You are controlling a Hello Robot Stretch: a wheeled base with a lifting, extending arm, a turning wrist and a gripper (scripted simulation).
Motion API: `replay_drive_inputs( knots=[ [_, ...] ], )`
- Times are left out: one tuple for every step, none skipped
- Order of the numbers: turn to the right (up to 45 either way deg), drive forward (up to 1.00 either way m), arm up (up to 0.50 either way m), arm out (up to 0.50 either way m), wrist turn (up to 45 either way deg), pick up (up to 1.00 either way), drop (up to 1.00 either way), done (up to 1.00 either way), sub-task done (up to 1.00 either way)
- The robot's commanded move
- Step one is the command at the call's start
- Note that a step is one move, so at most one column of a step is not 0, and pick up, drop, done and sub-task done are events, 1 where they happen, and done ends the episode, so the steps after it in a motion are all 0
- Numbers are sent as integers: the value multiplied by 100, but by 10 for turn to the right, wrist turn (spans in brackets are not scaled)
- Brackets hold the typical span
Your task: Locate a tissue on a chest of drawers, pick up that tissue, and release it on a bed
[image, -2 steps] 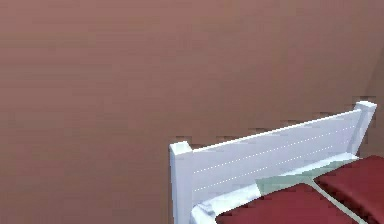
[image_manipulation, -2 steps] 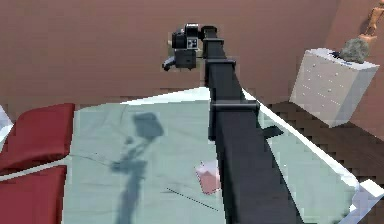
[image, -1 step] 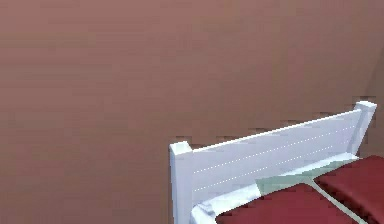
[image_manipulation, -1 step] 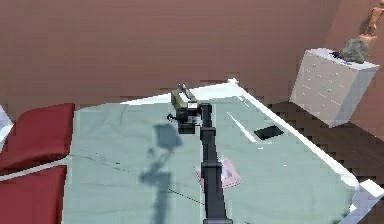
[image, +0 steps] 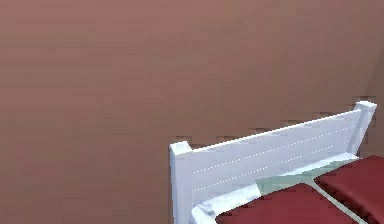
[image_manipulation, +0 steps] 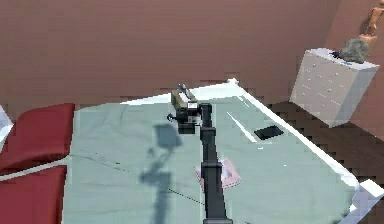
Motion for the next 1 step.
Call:
replay_drive_inputs(
  knots=[
    [0, 0, 0, 0, 0, 0, 100, 0, 0]
  ],
)
